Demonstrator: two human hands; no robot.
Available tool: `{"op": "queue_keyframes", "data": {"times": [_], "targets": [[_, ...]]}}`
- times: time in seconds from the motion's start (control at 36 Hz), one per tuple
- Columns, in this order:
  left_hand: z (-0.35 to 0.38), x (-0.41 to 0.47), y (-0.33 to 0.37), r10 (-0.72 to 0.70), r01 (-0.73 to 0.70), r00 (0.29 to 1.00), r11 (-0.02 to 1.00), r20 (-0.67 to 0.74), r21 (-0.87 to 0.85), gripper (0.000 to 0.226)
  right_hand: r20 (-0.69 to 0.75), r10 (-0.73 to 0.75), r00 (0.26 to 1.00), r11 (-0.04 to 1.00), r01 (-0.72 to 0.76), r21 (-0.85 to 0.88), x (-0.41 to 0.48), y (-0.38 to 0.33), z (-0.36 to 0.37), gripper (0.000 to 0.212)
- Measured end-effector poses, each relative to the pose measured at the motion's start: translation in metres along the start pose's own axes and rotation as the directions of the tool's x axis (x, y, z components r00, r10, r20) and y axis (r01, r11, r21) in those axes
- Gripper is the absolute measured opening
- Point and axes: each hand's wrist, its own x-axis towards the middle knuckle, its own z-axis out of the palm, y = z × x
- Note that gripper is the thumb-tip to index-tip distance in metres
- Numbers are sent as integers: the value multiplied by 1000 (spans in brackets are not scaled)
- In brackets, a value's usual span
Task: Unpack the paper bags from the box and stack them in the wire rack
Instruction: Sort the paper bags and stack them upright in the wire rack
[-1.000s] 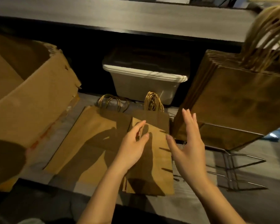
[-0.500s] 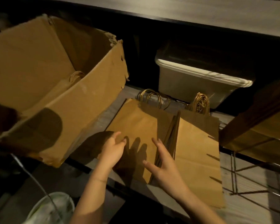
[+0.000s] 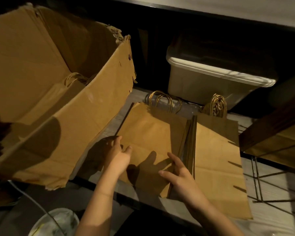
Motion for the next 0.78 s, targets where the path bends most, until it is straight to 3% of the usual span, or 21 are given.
{"op": "queue_keyframes", "data": {"times": [0.14,0.22,0.33,0.47,0.58,0.78], "targets": [[-2,1,5,-37,39,996,999,-83,29,56,-7,-10,1000,983,11,184,-1,-2,-4,71],[-5,-1,6,-122,113,979,991,-165,-66,60,-75,-66,995,971,82,223,-9,-5,-7,78],[-11,-4,0,-152,91,949,971,-275,-221,63,-149,-151,977,951,185,246,-22,-16,-13,74],[-5,-23,2,-193,75,960,874,-202,-480,54,-110,-268,957,904,289,313,-39,-27,-24,54],[7,-42,11,-202,87,972,778,-117,-622,50,-77,-390,918,890,397,225,-55,-31,-39,40],[27,-69,33,-158,81,987,610,-21,-788,43,-101,-554,827,830,558,12,-85,-40,-87,42]]}}
